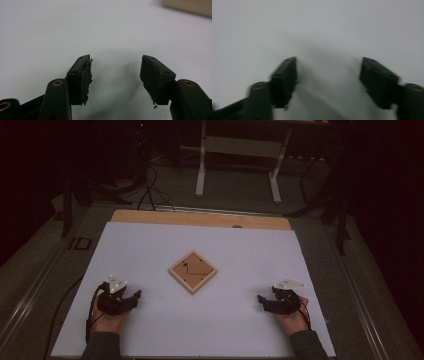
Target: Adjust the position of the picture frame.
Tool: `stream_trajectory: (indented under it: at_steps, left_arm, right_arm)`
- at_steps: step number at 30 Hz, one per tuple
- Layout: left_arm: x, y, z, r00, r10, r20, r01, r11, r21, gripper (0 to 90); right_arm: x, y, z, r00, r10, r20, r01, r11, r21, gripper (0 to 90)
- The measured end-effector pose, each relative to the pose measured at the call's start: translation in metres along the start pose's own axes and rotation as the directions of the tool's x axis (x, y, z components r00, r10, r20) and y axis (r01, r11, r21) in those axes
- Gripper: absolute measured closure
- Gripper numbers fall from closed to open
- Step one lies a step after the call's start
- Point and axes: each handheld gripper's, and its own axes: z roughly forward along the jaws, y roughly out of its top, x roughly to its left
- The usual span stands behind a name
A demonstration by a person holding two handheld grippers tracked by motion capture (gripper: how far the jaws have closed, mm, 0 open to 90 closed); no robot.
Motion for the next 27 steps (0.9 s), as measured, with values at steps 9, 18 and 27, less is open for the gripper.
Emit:
stream_trajectory:
  at_steps: [9,18,27]
  left_arm:
    - [-0.001,0.003,-0.018,0.9905,0.031,0.134,-0.004,0.9792,-0.203,44.9]
    - [0.000,0.003,-0.018,0.9904,0.027,0.136,0.002,0.9777,-0.210,46.0]
    - [-0.002,0.002,-0.020,0.9896,0.039,0.138,-0.007,0.9749,-0.223,48.1]
  right_arm:
    - [0.006,0.005,-0.011,0.9977,-0.024,-0.064,0.016,0.991,-0.131,45.0]
    - [0.007,0.007,-0.014,0.9957,-0.016,-0.091,-0.002,0.981,-0.195,44.8]
    - [0.012,0.013,-0.016,0.9943,-0.024,-0.104,0.000,0.974,-0.226,47.4]
